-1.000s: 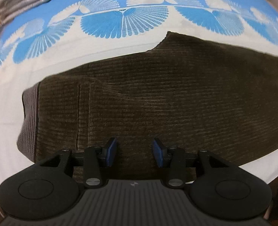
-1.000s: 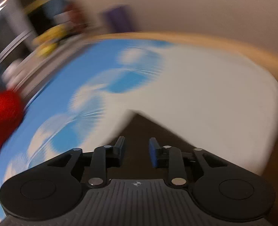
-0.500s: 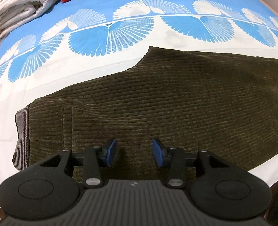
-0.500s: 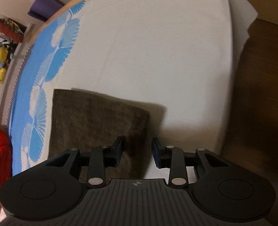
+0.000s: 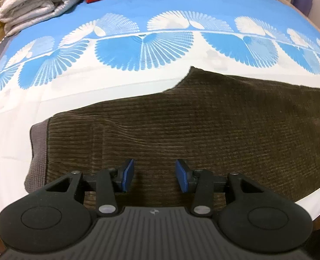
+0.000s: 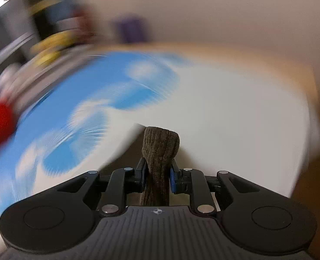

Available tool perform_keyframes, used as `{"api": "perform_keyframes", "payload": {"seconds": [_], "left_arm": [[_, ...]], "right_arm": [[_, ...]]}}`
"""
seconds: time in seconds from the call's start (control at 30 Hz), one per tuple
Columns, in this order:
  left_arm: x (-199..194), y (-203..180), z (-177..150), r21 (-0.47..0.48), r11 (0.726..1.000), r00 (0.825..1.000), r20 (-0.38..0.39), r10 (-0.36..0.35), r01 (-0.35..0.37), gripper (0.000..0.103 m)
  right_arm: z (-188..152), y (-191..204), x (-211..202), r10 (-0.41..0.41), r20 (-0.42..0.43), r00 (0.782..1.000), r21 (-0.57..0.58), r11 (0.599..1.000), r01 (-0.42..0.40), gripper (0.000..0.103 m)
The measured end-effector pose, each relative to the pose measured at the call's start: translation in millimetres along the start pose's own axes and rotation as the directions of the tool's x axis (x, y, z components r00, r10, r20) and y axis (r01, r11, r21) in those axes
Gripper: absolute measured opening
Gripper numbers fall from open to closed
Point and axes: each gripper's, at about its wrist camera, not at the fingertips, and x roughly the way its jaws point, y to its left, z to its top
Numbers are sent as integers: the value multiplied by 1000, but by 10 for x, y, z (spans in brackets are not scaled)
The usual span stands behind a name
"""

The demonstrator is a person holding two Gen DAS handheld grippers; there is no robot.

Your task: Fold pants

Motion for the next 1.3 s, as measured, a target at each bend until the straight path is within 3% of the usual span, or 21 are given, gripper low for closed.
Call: {"api": "perform_keyframes", "payload": {"seconds": [0.07,0.17,0.27,0.33,0.4,0.47,0.5,0.57,0.6,0.7,0.77,0.8,0.87,0.9,0.93,1.0,1.1,1.17,1.23,1.27,1.3], "left_arm": [[-29,63,-8,-15,1000,1000,5,-1,1,47],[-77,166,-37,-33,999,1000,17,-8,8,47],[-126,271,-88,-51,999,1000,23,-12,13,47],[-153,351,-130,-65,998,1000,22,-11,13,47],[-183,427,-172,-78,997,1000,23,-14,15,47],[-214,499,-210,-87,996,1000,26,-16,18,47],[-227,535,-227,-91,996,999,28,-16,19,47],[-253,602,-258,-99,995,999,32,-16,19,47],[-260,643,-269,-105,994,999,33,-14,17,47],[-277,765,-276,-129,992,999,36,-7,12,47],[-281,835,-287,-146,989,999,34,-7,12,47],[-274,843,-285,-150,989,999,32,-8,13,47],[-285,846,-299,-148,989,999,31,-14,19,47],[-290,836,-309,-142,990,999,31,-18,22,47],[-286,829,-318,-136,990,999,30,-20,24,47],[-282,810,-328,-130,991,999,28,-23,26,47],[-263,805,-326,-131,991,999,28,-18,21,47],[-249,811,-323,-136,991,1000,23,-14,17,47],[-236,811,-325,-135,991,1000,19,-9,12,47],[-226,812,-328,-135,991,1000,17,-5,8,47],[-217,814,-330,-135,991,1000,14,-3,5,47]], "right_arm": [[-147,566,-354,86,103,991,-218,974,-62,21],[-556,1413,-908,277,172,945,-468,867,-169,21],[-1186,2176,-1308,475,108,873,-664,689,-293,21],[-1637,2548,-1402,548,7,837,-750,556,-358,22],[-2191,2829,-1419,556,-159,816,-813,396,-427,22],[-2643,2967,-1362,507,-285,813,-850,259,-459,23],[-2816,3001,-1352,475,-322,819,-866,203,-458,23],[-2964,3034,-1410,468,-278,839,-912,147,-384,23],[-2917,3076,-1433,460,-277,844,-912,152,-382,23],[-2646,3116,-1492,475,-194,858,-886,291,-361,22],[-2643,3087,-1562,502,-163,850,-882,311,-353,23],[-2674,3083,-1559,513,-188,838,-882,286,-373,24],[-2825,3073,-1490,465,-315,828,-882,180,-437,36],[-2883,3043,-1479,441,-356,824,-877,147,-457,36],[-2912,2987,-1553,472,-328,818,-887,144,-439,37],[-2787,2946,-1625,501,-365,785,-845,176,-505,37],[-2523,2812,-1763,624,-348,699,-767,240,-596,34],[-2479,2811,-1832,664,-300,685,-764,263,-590,35],[-2452,2809,-1746,649,-298,700,-742,304,-597,37],[-2448,2829,-1643,622,-312,718,-735,321,-597,37],[-2472,2879,-1486,565,-341,752,-738,334,-586,37]]}}
